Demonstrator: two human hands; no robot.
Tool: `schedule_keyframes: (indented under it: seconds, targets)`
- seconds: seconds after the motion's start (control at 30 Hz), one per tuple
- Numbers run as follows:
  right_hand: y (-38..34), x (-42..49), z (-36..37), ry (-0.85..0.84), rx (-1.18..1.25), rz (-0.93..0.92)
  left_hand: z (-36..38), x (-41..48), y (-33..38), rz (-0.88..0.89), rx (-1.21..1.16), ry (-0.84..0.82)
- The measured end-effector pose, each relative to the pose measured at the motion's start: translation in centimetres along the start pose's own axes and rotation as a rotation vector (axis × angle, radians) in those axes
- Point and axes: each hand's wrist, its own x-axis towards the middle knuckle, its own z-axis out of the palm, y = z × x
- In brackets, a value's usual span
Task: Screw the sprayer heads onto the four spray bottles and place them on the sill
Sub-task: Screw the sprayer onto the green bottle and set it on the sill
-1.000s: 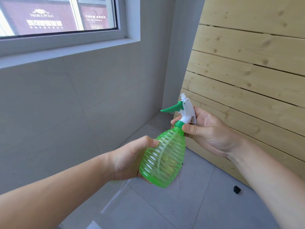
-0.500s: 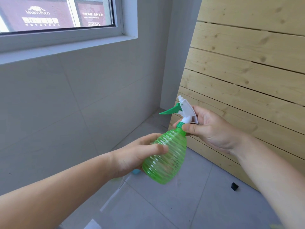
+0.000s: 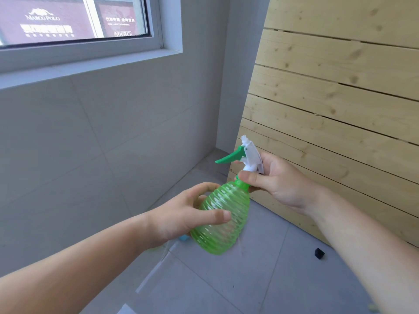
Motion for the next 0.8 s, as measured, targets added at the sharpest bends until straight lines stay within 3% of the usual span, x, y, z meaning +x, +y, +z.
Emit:
schedule_keyframes:
  seconds: [0.1,0.23,0.37,0.47,0.6,0.8]
  targets:
    - [0.3,0.2,0.5,0.059,-0.076,0.009,0.1,0.1,-0.1,0.004,-0.023,-0.006]
    - [0.0,-0.1,-0.5,-0.027,0.1,0.051,0.1,0.2,0.1,0.029,-0.035,0.012]
    - [0.2,0.1,0.0,0.063,-0.129,0.016,0.3,0.2,0.2,0.027,-0.02,0.016]
    - [0.2,0.1,0.2,0.101,-0.114,0.034,0.3,0.3,0.4,0.029,-0.022,0.023]
    - [0.0,-0.4,-0.7,-0.003,0.025,0.067,0.2,0.2,0.4,0.029,0.01,0.029]
    - [-0.2,-0.5,-1.3,-0.141,-0.002,0.047,0.1,0.0,0.4,0.064,0.076,0.021]
